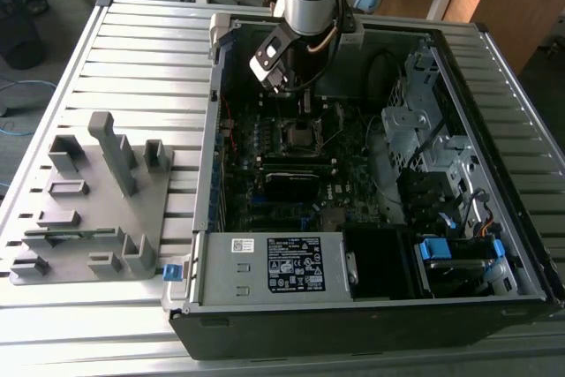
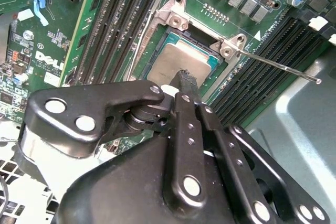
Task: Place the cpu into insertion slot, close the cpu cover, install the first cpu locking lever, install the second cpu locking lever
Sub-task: 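Place the cpu into insertion slot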
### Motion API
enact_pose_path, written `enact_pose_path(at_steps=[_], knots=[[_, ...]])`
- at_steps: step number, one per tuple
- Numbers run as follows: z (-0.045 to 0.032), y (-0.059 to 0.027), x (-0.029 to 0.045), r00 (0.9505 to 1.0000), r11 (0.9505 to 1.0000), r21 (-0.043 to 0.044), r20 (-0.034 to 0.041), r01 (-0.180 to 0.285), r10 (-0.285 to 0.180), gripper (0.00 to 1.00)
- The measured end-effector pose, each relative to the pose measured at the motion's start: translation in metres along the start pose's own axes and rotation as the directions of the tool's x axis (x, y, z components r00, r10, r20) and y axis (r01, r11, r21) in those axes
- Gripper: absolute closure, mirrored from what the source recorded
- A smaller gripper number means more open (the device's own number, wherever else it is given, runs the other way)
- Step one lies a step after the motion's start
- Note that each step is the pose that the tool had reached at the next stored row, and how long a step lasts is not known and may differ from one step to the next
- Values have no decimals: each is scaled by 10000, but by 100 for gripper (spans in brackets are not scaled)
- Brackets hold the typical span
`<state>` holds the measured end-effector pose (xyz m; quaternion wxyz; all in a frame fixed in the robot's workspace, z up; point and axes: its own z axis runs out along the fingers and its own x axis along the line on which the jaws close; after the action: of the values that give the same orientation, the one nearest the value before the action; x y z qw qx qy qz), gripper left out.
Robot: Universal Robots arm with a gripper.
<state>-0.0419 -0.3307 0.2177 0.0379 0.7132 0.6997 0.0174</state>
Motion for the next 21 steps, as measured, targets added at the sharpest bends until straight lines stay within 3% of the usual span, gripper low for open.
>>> enact_pose_path(at_steps=[14, 21], knots=[[106, -8, 0, 10000, 10000, 1, -18, -1, 1, 90], [120, -8, 1, 10000, 10000, 0, -21, -1, 1, 90]])
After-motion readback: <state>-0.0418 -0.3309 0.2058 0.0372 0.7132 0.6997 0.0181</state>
